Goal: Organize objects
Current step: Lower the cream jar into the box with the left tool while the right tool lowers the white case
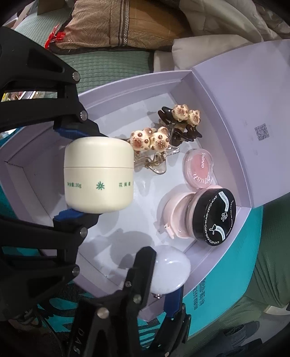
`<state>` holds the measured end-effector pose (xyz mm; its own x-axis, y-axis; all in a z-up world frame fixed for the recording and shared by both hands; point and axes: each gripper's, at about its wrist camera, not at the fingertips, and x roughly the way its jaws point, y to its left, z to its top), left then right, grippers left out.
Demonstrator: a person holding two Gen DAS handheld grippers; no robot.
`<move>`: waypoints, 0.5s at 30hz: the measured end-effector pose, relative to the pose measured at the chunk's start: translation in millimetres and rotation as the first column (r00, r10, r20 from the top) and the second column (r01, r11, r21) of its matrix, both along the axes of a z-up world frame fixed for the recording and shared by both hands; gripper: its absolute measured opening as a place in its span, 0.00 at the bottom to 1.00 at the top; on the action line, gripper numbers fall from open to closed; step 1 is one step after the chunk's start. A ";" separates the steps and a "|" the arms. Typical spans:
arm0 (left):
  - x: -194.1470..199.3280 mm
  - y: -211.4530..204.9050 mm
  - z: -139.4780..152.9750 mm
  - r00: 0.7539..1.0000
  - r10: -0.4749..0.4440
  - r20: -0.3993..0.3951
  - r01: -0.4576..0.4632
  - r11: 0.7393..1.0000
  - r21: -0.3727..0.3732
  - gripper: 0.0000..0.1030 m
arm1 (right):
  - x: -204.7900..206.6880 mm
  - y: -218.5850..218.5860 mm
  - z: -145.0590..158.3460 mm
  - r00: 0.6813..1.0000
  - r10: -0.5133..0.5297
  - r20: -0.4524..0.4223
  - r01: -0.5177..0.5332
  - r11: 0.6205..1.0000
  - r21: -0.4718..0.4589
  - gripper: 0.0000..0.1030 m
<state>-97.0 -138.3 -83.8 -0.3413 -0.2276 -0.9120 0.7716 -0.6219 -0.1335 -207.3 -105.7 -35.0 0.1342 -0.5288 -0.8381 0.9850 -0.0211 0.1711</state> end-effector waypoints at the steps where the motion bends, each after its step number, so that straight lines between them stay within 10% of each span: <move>1: -1.1 -0.6 -0.4 1.000 0.000 0.002 0.000 1.000 -0.001 0.46 | -0.2 -0.9 -0.6 1.000 0.002 -0.001 -0.002 1.000 0.002 0.52; 15: -10.7 -9.5 -3.2 1.000 0.016 0.015 -0.016 1.000 0.009 0.46 | -0.1 -7.3 -3.5 0.998 0.059 -0.003 -0.058 0.998 0.039 0.52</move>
<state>-107.6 -147.8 -87.0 -0.3239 -0.2243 -0.9191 0.7835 -0.6081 -0.1278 -207.4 -113.0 -38.5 0.1602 -0.4870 -0.8586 0.9855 0.0300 0.1669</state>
